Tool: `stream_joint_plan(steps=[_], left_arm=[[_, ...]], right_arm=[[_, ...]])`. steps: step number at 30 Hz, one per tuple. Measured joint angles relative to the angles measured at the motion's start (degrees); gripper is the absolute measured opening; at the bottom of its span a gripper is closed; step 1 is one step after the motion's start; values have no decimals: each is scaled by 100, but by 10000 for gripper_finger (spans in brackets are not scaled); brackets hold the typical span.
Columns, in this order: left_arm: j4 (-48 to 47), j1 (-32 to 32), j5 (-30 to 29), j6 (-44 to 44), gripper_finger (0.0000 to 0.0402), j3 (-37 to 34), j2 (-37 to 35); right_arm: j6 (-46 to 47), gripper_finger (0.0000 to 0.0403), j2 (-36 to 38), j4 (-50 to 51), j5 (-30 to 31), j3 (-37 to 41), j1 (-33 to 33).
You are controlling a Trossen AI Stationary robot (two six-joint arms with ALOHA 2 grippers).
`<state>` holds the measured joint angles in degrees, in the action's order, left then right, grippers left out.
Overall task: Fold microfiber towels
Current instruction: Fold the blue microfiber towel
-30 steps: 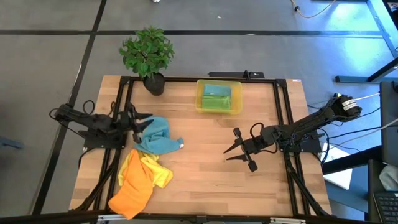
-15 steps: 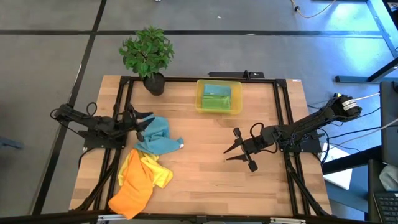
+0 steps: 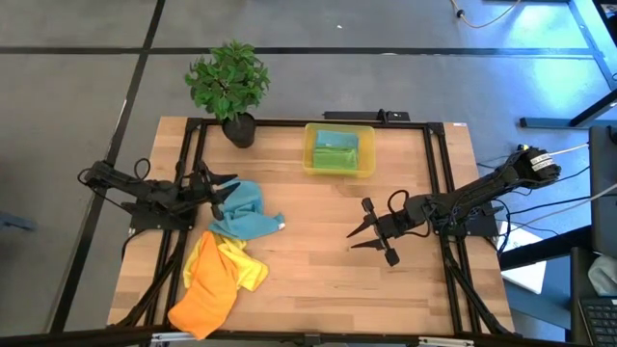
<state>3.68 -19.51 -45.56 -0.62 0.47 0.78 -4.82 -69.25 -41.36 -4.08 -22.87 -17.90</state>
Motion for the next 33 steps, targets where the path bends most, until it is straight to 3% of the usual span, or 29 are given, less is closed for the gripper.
stream_joint_plan(steps=[33], left_arm=[[-2, 0, 1, -1, 114, 2, 0]], right_arm=[[-325, 133, 0, -130, -2, -4, -2]])
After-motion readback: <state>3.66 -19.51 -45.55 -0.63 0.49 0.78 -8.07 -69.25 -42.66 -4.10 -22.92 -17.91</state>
